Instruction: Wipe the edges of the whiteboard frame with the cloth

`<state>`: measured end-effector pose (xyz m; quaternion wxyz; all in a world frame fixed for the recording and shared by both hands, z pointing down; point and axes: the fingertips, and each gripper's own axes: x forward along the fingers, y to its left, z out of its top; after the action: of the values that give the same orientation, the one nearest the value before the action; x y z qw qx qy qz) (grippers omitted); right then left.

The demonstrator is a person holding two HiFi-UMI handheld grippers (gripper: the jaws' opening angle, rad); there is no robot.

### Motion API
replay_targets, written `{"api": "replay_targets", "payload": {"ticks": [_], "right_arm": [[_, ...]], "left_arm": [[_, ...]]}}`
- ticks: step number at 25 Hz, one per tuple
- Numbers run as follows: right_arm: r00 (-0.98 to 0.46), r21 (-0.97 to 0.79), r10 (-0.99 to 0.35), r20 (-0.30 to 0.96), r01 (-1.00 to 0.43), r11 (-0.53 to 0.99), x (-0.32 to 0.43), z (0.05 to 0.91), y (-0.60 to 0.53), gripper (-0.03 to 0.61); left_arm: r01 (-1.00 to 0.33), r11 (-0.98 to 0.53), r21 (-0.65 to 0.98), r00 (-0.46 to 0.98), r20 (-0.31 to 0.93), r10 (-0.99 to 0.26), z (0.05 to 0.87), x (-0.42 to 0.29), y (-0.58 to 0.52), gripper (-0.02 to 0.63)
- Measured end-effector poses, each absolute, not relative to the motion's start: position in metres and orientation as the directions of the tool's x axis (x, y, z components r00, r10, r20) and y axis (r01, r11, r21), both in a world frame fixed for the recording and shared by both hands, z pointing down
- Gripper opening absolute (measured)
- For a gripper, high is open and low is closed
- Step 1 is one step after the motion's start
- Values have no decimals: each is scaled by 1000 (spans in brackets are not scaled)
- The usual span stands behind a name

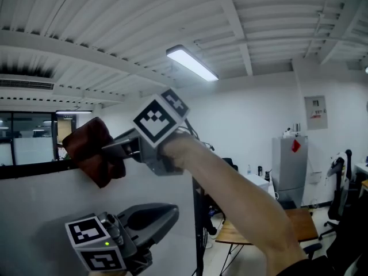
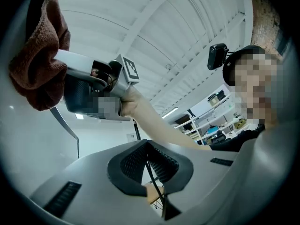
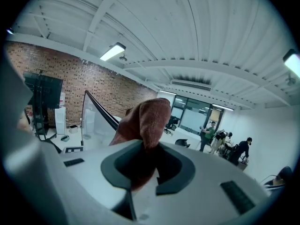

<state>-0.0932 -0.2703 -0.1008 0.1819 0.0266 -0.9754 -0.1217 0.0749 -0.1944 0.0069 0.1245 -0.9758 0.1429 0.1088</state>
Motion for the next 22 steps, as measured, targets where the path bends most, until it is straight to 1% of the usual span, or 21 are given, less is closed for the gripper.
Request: {"api": "replay_targets", "payload": {"ticks": [5, 9, 12, 18, 22], "right_arm": [[-928, 254, -152, 339, -66, 965, -70, -98, -306, 72], [-931, 258, -146, 335, -59, 964, -46, -94, -333, 72], [-923, 277, -147, 355, -46, 960, -32, -88, -352, 72], [-925, 286, -97, 367, 12, 958, -4, -92, -378, 72], [-934, 262, -54, 354, 44, 964, 5, -97, -392, 72]], "left_arm": [[-292, -935, -203, 943, -227, -245, 14, 91, -217, -11], [-313, -928, -203, 936, -230, -265, 18, 114, -248, -11], [-336, -921, -198, 927, -243, -286, 18, 130, -271, -11], [-390, -901, -191, 905, -260, -337, 15, 167, -311, -11], [-416, -893, -173, 892, -267, -364, 13, 176, -333, -11]]}}
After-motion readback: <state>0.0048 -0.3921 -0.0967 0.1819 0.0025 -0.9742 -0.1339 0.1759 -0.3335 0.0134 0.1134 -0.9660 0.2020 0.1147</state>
